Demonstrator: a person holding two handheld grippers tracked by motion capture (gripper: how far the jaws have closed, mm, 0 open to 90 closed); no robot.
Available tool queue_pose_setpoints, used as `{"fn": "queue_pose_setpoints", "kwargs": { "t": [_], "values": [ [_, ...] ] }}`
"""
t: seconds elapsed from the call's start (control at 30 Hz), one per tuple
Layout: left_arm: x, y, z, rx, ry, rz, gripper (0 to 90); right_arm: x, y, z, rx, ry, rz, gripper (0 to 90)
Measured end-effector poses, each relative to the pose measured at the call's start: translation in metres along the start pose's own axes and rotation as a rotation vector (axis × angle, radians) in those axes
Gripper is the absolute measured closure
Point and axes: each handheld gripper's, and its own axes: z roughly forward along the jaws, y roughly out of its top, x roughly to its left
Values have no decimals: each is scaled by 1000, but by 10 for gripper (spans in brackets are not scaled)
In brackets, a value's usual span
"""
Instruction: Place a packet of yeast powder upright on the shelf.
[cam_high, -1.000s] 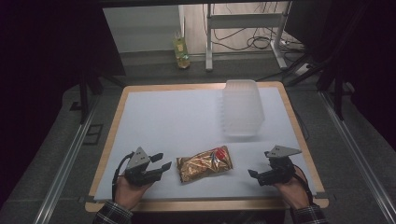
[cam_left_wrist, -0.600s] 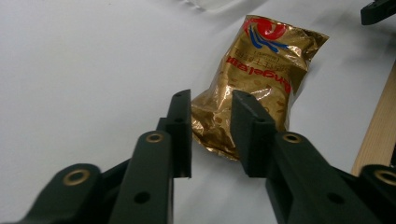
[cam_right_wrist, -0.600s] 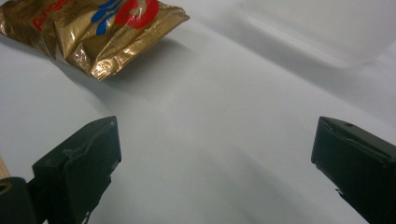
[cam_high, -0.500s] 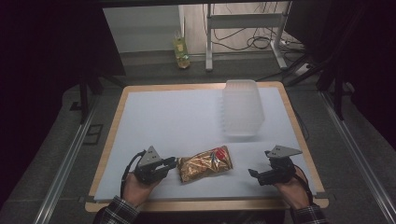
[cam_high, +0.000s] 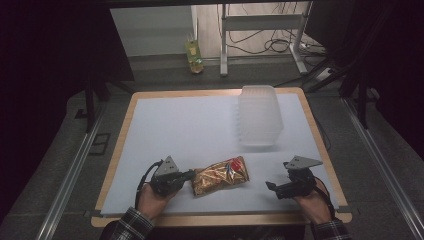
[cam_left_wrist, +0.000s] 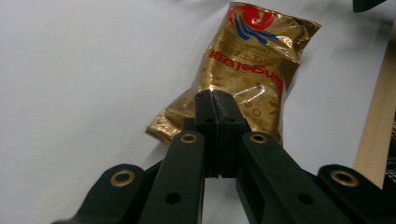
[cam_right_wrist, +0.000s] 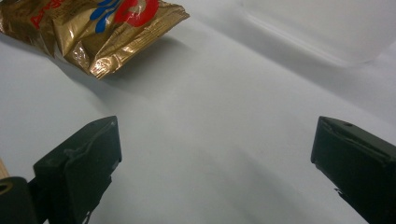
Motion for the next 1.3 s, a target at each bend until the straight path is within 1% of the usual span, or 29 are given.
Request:
{"fn": "queue_pose_setpoints", "kwargs": {
  "t": [0.13, 0.2, 0.33, 0.37, 0.43, 0.47, 0.57, 0.63, 0.7, 0.8, 0.83, 0.87, 0.93, 1.0, 1.17, 1.23, 1.27, 1.3],
  "values": [
    [-5, 1, 11, 21, -20, 19, 894, 0, 0, 0, 1, 0, -1, 21],
    [-7, 2, 14, 26, -19, 25, 891, 0, 0, 0, 2, 0, 0, 21],
    [-9, -1, 23, 71, -9, 40, 890, 1, 0, 0, 3, 0, -1, 21],
    [-9, -3, 24, 76, -5, 40, 894, 1, 0, 0, 3, 0, 0, 21],
    [-6, -4, 24, 77, -21, 15, 895, 1, 0, 0, 2, -1, -1, 21],
    [-5, -4, 25, 81, -19, 14, 896, 1, 0, 0, 3, -2, -1, 21],
    [-8, -5, 25, 90, 1, 38, 898, 1, 0, 0, 2, -2, -1, 21],
    [-8, -6, 24, 87, -1, 36, 898, 1, 1, -1, 2, -1, 0, 22],
    [-7, -8, 24, 83, -6, 24, 899, 1, 1, -2, 1, -5, 1, 25],
    [-9, -10, 23, 79, 8, 32, 900, 1, 2, -3, 11, -5, 11, 26],
    [-10, -11, 23, 77, 13, 27, 900, 2, 2, -3, 11, -2, 12, 26],
    [-10, -11, 22, 76, 16, 33, 900, 2, 3, -3, 11, 4, 16, 26],
    [-10, -13, 22, 76, 17, 32, 899, 3, 6, -4, 10, 18, 18, 26],
    [-11, -14, 21, 79, 26, 36, 900, 4, 8, -4, 13, 27, 19, 27],
    [-11, -17, 19, 92, 33, 39, 900, 3, 14, -6, 6, 65, 34, 32],
    [-11, -19, 19, 102, 37, 34, 900, 3, 16, -5, 7, 81, 37, 34],
    [-11, -20, 19, 133, 52, 51, 900, 3, 17, -5, 10, 86, 40, 34],
    [-10, -23, 18, 149, 56, 46, 900, 4, 18, -5, 16, 99, 47, 34]
  ]
}}
